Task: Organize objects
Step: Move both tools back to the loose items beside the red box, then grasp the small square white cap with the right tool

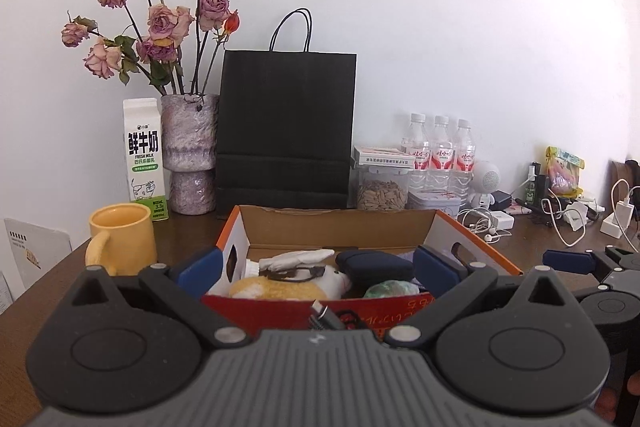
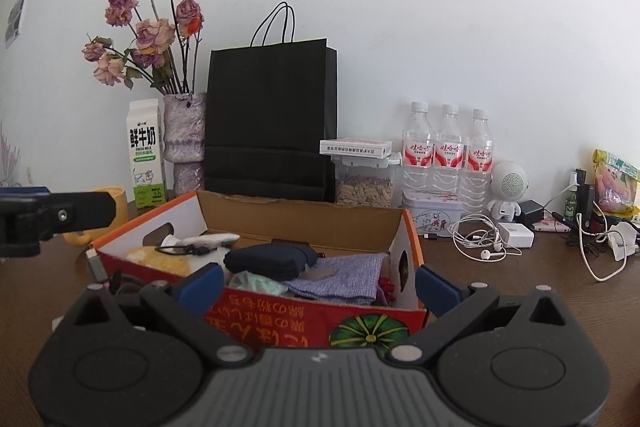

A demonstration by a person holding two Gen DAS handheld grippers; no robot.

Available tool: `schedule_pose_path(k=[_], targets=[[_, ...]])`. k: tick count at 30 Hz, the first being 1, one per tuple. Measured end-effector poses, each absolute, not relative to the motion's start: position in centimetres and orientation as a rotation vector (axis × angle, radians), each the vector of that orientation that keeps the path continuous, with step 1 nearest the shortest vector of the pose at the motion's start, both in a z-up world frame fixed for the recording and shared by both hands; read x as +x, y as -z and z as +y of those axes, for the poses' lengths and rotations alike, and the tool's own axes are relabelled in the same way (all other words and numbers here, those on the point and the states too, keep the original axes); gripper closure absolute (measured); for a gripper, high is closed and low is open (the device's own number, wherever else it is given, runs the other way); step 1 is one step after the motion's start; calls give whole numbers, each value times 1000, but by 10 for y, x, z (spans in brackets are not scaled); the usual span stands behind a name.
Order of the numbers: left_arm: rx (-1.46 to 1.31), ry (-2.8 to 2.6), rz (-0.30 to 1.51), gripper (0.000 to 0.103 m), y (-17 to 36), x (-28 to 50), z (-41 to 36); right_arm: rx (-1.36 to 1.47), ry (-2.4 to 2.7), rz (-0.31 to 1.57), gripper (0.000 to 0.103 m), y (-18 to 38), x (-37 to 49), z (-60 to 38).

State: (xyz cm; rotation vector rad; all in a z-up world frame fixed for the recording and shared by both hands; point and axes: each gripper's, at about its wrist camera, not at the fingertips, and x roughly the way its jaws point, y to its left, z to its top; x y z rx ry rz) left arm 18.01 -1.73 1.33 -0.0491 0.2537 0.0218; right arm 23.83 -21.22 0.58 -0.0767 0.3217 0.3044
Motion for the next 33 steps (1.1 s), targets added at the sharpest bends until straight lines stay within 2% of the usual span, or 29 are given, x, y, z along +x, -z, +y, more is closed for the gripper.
schedule_pose_path(k=[9,19,22,27,30,33], targets=[[-26,11,337,0,18,154,-11,-30,-319,445,0,15,214,-225],[-65,3,432,0,36,156,-1,-105,-300,527,2,36,212,-212],[-59,7,435,0,36,156,-2,-109,-315,535,12,38,214,-211],[-56,12,435,0,37,155,-3,-112,-390,524,45,38,209,-203],[-58,11,434,0,36,155,-3,-127,-426,526,59,39,208,-197],[-56,10,436,0,37,155,-4,-139,-419,545,64,40,211,-192]])
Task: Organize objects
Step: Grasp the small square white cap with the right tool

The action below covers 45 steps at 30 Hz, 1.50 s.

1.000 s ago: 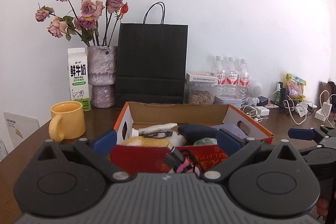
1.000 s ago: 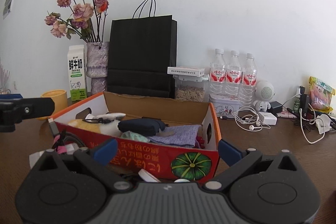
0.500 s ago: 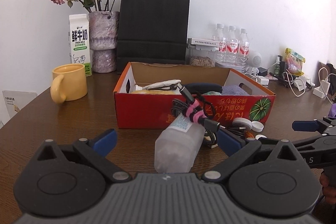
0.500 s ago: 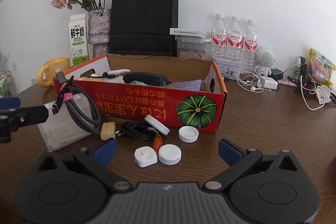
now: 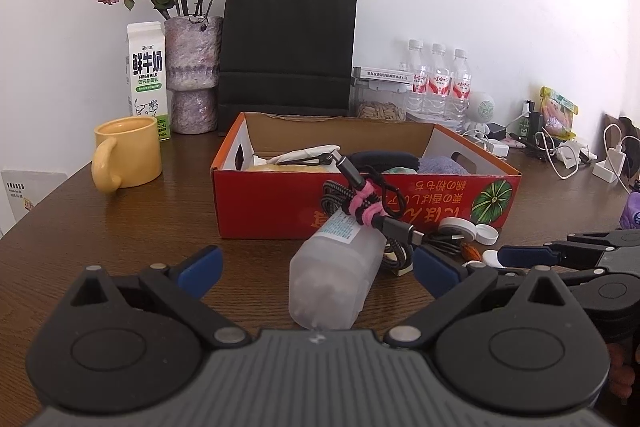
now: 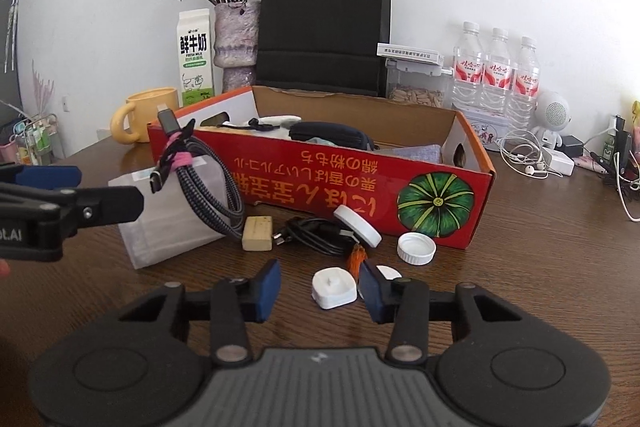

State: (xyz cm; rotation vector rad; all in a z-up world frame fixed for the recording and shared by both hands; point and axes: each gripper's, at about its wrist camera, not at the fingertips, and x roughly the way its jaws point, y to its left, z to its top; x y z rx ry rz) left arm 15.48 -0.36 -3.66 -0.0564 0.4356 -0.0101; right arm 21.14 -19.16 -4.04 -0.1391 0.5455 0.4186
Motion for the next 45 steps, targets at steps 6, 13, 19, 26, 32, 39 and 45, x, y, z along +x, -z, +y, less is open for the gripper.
schedule_pose_path(k=[6,13,19,26,32,39,45], targets=[[-57,11,446,0,37,156,-4,-143,-389,599,66,45,224,-184],[-56,10,457,0,39,157,-4,-149,-371,600,66,46,226,-182],[-56,8,462,0,40,157,-4,-111,-356,613,67,46,232,-187],[-55,7,465,0,40,158,-4,-107,-391,636,76,49,232,-185],[-56,11,469,0,40,157,-4,-104,-396,580,76,44,223,-185],[-56,19,474,0,40,160,-4,-71,-387,523,76,39,218,-191],[113,59,479,0,21,165,-24,-19,-401,489,76,34,219,-203]])
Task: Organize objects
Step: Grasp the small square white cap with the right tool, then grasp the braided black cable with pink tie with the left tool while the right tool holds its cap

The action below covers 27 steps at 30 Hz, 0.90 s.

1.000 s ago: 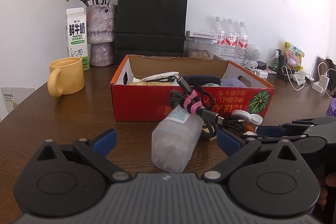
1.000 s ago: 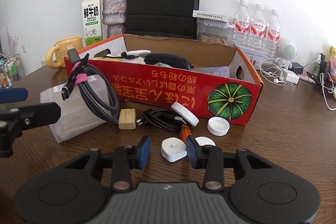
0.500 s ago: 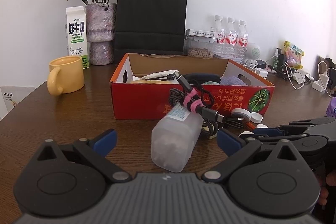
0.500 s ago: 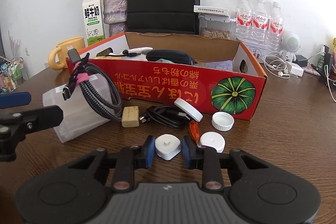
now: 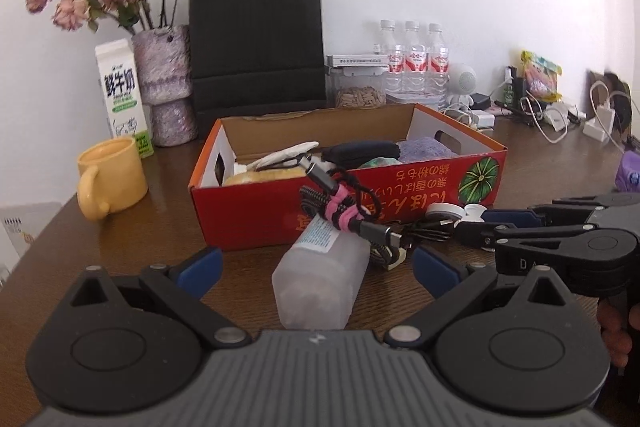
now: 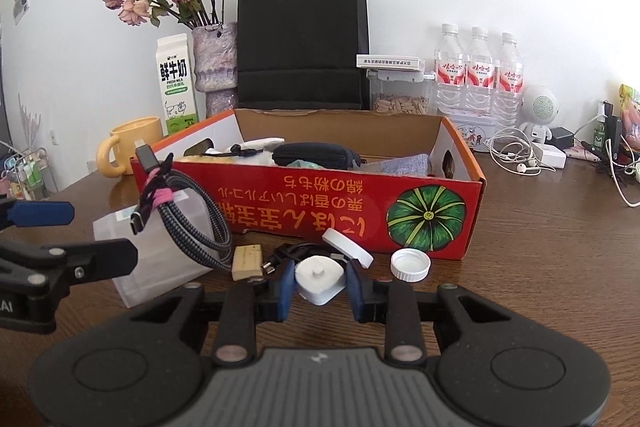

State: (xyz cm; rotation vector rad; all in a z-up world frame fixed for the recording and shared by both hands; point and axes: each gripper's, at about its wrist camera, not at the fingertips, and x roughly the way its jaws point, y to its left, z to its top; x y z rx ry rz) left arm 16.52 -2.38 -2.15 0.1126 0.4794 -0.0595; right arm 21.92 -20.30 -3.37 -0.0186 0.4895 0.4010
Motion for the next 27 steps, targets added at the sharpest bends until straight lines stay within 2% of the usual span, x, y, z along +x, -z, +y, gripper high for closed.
schedule_pose_path(k=[4,10,20,27], targets=[[285,106,506,0,-2,179,-44,47,-413,442,76,26,220,-218],[475,188,677,0,-20,221,-72,97,-405,380,76,19,228,-246],[676,217,982,0,-7,284,-105,210,-395,395,76,26,262,-291],[692,210,1141,0,1,312,-115,235,-429,406,76,27,266,-300]])
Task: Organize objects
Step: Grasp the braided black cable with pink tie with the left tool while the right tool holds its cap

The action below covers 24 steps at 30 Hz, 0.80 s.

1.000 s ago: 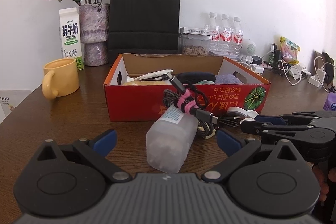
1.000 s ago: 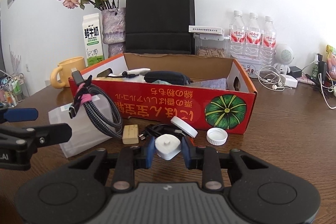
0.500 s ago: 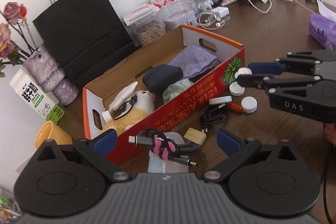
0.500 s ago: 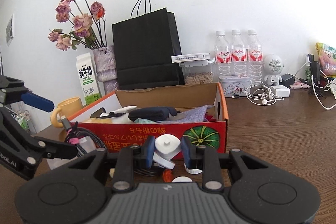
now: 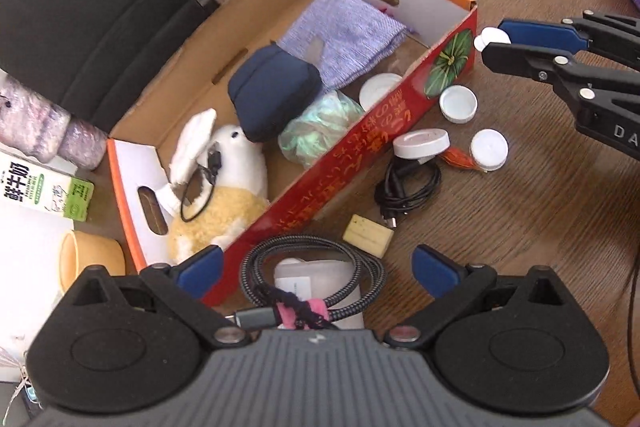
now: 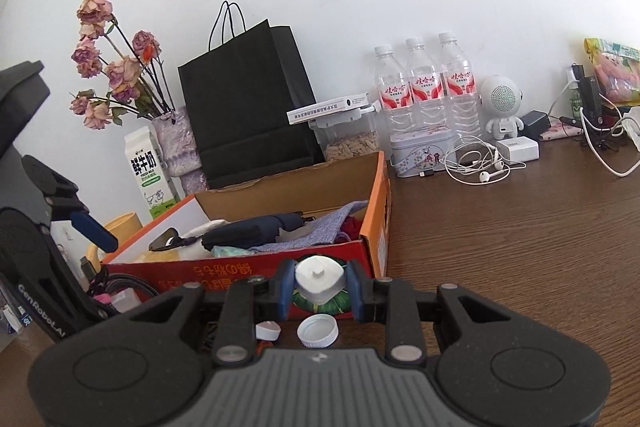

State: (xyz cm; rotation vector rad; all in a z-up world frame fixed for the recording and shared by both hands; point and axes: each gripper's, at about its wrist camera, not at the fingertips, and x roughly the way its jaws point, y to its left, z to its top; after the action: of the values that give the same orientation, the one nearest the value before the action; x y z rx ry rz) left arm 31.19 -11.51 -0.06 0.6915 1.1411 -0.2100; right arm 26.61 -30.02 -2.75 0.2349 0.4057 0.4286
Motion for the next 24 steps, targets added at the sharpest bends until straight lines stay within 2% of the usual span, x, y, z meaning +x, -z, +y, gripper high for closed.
schedule_pose_path(k=[8,24], targets=[[788,201,1272,3,18,320,-130,277,-424,419,76,28,265,-307],[777,164,1291,2,24,329,-124,289,-439,459,76,32,268,-307]])
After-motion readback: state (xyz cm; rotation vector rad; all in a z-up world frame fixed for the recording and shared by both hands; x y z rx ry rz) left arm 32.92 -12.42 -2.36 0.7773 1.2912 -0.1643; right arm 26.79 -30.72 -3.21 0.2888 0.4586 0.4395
